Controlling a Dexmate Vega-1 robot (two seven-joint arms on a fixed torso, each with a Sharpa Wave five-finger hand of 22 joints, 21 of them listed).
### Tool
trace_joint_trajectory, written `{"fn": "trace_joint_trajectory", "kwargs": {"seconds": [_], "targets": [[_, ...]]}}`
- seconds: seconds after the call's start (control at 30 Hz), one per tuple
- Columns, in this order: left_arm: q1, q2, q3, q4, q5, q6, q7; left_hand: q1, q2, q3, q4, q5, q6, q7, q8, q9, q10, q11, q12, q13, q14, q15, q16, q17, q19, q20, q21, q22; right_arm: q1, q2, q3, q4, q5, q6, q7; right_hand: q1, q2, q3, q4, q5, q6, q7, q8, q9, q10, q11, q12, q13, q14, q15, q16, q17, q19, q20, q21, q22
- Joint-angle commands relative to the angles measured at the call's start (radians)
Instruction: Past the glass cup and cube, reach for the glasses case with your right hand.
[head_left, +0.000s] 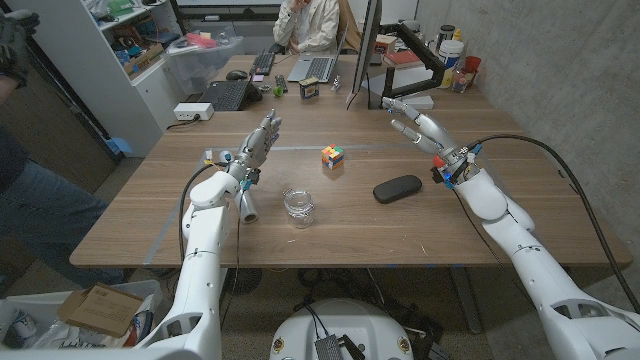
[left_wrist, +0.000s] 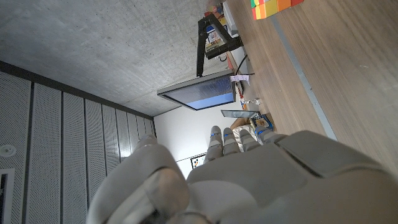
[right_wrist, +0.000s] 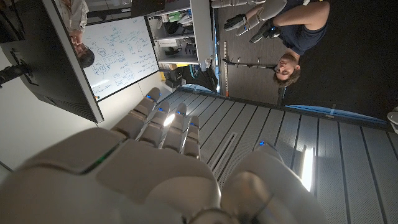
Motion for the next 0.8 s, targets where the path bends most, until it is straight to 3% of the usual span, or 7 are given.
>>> {"fn": "trace_joint_trajectory", "kwargs": {"seconds": [0.03, 0.8], "targets": [[-0.004, -0.001, 0.002, 0.001, 0.005, 0.003, 0.005, 0.003, 0.009, -0.009, 0.001, 0.000, 0.009, 0.001, 0.002, 0.002, -0.004, -0.004, 0.004, 0.004, -0.010, 0.000, 0.006, 0.004, -0.036, 0.000, 0.004, 0.005, 0.006, -0.051, -0.022, -0.024, -0.072, -0.016, -0.063, 0.007, -0.001, -0.003, -0.005, 0.007, -0.003, -0.002, -0.001, 0.002, 0.006, -0.005, -0.003, 0.002, 0.003, -0.051, -0.003, 0.002, -0.002, -0.051, -0.007, 0.006], [0.003, -0.009, -0.001, -0.008, 0.002, 0.005, 0.013, 0.005, 0.011, -0.013, 0.002, -0.003, 0.009, 0.002, 0.002, 0.002, -0.003, 0.006, 0.005, 0.004, -0.008, 0.002, 0.007, 0.004, -0.035, -0.003, 0.004, 0.005, -0.005, -0.116, -0.060, -0.069, -0.152, -0.074, -0.128, 0.008, 0.003, -0.005, -0.006, 0.017, -0.017, -0.001, -0.005, 0.003, 0.002, -0.009, -0.007, 0.003, -0.009, -0.041, -0.007, 0.002, -0.015, -0.044, -0.016, 0.006]]}}
